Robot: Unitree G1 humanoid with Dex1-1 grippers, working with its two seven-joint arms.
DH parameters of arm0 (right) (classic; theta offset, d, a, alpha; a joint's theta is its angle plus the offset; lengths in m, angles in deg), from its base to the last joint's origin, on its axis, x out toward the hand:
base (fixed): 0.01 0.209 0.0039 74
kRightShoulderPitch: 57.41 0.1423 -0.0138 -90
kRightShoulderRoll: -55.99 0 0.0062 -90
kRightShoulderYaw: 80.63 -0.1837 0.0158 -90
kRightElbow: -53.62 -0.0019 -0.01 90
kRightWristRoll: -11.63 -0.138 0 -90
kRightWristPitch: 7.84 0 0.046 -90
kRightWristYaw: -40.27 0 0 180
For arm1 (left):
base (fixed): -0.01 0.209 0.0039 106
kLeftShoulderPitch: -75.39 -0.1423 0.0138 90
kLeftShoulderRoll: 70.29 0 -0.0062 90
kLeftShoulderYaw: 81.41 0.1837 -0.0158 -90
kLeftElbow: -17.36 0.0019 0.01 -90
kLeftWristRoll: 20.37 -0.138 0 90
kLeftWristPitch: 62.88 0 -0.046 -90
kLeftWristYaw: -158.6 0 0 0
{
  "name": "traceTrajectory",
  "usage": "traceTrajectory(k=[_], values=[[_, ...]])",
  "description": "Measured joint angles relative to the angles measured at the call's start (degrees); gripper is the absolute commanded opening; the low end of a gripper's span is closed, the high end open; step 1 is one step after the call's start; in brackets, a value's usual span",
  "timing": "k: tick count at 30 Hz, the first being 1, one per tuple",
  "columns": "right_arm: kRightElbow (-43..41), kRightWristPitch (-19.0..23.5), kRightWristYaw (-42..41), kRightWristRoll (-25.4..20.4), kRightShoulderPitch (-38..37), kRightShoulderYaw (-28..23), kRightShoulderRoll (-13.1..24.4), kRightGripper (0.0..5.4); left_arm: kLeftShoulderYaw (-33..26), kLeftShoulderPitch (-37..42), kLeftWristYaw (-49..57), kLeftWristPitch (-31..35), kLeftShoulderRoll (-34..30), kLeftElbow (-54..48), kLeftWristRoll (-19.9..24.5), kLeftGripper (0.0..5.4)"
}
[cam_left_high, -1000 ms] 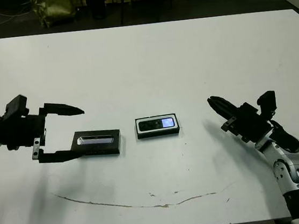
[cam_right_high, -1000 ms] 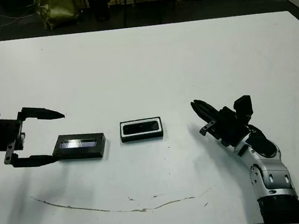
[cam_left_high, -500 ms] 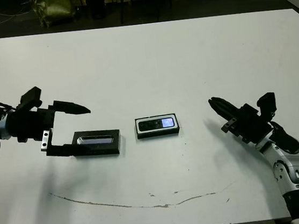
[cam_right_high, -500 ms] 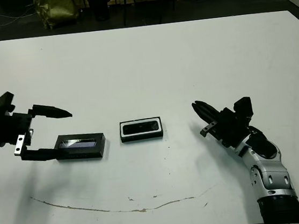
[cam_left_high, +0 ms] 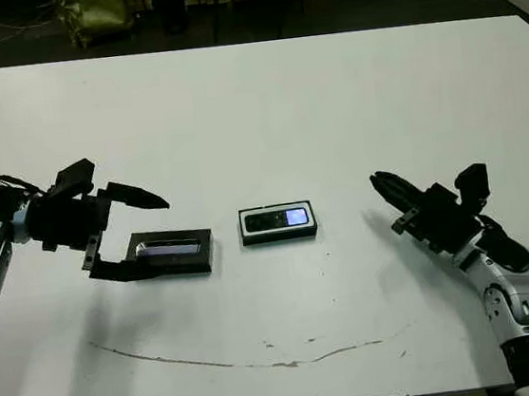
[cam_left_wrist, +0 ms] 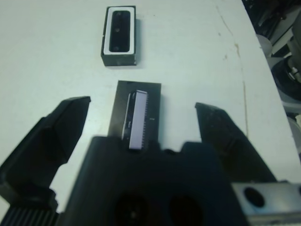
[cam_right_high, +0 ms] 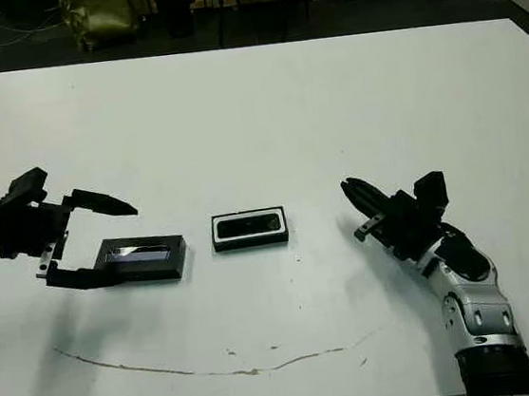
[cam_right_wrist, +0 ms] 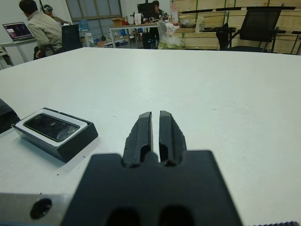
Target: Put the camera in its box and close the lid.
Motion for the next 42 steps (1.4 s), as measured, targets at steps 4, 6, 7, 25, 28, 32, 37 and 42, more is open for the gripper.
traceTrajectory(k=[4, 6, 7, 25, 28, 32, 37, 42], values=[[0.10, 0.03, -0.02, -0.06, -0.01, 0.00, -0.05, 0.00, 1.57, 1.47, -0.01, -0.02, 0.72, 3.50, -0.62, 5.38], [0.08, 0.03, -0.02, -0.07, -0.02, 0.00, -0.06, 0.00, 2.37, 2.55, 0.00, -0.02, 1.36, 5.57, -1.29, 5.38], [0.08, 0.03, -0.01, -0.06, -0.04, 0.00, -0.07, 0.00, 2.75, 3.08, -0.01, -0.04, 1.57, 6.42, -1.60, 5.38], [-0.18, -1.37, 0.40, 0.71, -0.32, 0.00, -0.16, 0.00, 3.84, 7.43, -0.02, 0.07, 4.01, 16.59, -8.07, 5.38], [-0.38, -1.10, 0.34, 0.63, -0.33, 0.00, -0.16, 0.00, 3.74, 7.43, -0.02, 0.19, 4.02, 16.95, -8.17, 5.38], [-0.38, -1.00, 0.09, 0.19, -0.33, 0.00, -0.16, 0.00, 4.19, 7.43, -0.03, 0.39, 3.94, 16.57, -8.15, 5.38], [0.13, -1.02, -0.24, -0.05, -0.30, -0.05, -0.15, 0.00, 4.53, 7.43, -0.03, 0.53, 3.71, 15.96, -8.16, 5.38], [0.05, -1.01, -0.08, -0.03, -0.30, -0.07, -0.14, 0.00, 4.53, 7.43, -0.03, 0.00, 3.61, 16.62, -8.45, 5.38]])
